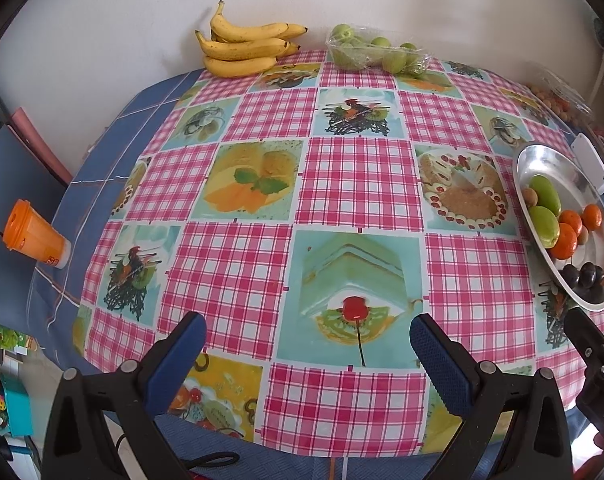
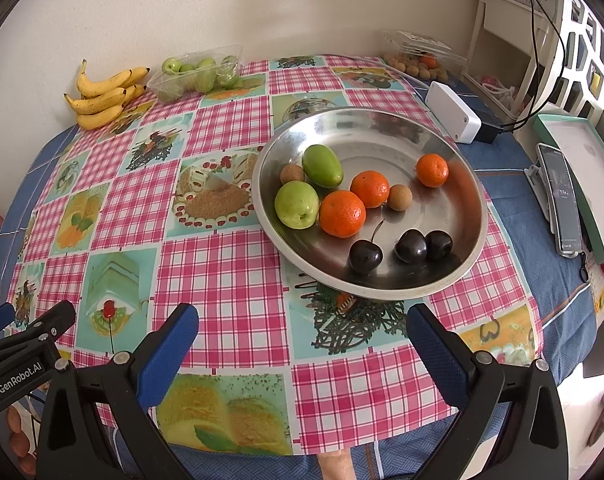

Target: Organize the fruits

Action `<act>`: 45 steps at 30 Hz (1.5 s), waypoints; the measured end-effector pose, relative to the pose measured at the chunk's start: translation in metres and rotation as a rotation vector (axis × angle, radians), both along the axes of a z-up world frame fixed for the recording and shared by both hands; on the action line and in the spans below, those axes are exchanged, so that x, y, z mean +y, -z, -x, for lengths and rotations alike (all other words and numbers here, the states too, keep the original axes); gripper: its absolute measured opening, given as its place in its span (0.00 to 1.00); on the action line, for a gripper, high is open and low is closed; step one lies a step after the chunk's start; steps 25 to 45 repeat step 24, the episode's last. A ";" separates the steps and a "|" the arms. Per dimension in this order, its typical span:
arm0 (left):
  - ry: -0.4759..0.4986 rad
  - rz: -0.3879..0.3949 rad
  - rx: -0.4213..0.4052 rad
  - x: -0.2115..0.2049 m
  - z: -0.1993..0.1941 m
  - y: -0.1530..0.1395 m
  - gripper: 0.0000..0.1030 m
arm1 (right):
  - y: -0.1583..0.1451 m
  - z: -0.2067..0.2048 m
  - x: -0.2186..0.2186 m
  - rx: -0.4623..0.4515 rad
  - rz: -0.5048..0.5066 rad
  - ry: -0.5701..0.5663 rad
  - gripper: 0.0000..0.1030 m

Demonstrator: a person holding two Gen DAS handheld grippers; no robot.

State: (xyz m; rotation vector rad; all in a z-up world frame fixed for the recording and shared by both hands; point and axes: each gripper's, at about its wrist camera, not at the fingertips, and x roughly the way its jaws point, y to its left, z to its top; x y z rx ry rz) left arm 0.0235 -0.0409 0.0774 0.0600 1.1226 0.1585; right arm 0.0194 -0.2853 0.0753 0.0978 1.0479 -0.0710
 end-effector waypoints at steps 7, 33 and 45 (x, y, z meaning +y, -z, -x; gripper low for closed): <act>-0.012 -0.006 0.020 0.003 -0.001 0.004 1.00 | 0.001 -0.001 -0.001 0.004 -0.001 -0.001 1.00; 0.008 -0.015 0.022 0.002 0.000 0.004 1.00 | 0.004 -0.004 -0.005 0.034 0.002 -0.008 1.00; 0.008 -0.015 0.022 0.002 0.000 0.004 1.00 | 0.004 -0.004 -0.005 0.034 0.002 -0.008 1.00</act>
